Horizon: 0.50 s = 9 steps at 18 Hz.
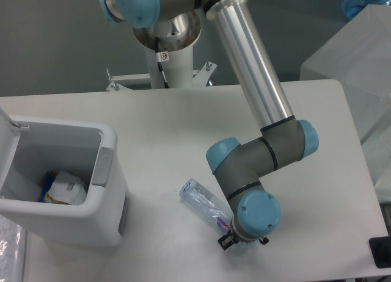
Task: Place the trash in the trash can
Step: 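Lower the gripper and grasp the bottle near its labelled end, then lift the bottle and carry it over the trash bin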
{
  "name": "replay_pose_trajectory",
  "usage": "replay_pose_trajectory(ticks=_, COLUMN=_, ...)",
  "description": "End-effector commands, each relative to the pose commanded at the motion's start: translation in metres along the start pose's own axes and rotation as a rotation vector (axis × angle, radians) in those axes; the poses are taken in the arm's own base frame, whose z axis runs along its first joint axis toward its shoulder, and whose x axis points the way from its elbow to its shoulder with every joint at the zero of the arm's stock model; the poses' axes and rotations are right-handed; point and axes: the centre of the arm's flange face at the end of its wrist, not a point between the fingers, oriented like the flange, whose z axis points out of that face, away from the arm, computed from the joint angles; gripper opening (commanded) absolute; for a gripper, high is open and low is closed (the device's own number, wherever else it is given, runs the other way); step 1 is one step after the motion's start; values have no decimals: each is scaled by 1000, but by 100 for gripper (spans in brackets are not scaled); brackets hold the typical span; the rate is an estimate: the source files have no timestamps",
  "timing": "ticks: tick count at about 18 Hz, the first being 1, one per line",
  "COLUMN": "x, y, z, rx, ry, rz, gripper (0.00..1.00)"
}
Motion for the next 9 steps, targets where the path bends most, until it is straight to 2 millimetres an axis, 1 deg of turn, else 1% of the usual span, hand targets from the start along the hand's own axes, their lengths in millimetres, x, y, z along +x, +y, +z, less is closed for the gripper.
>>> replay_pose_trajectory(ticks=2, x=0, y=0, z=-2, rx=5, ry=1, rz=1, gripper=43)
replay_pose_trajectory(ticks=6, x=0, y=1, z=-16, rx=30, ry=8, rz=8, gripper=43)
replay_pose_trajectory(ticks=9, x=5, y=3, z=-53, rx=94, ry=23, rz=42, gripper=43)
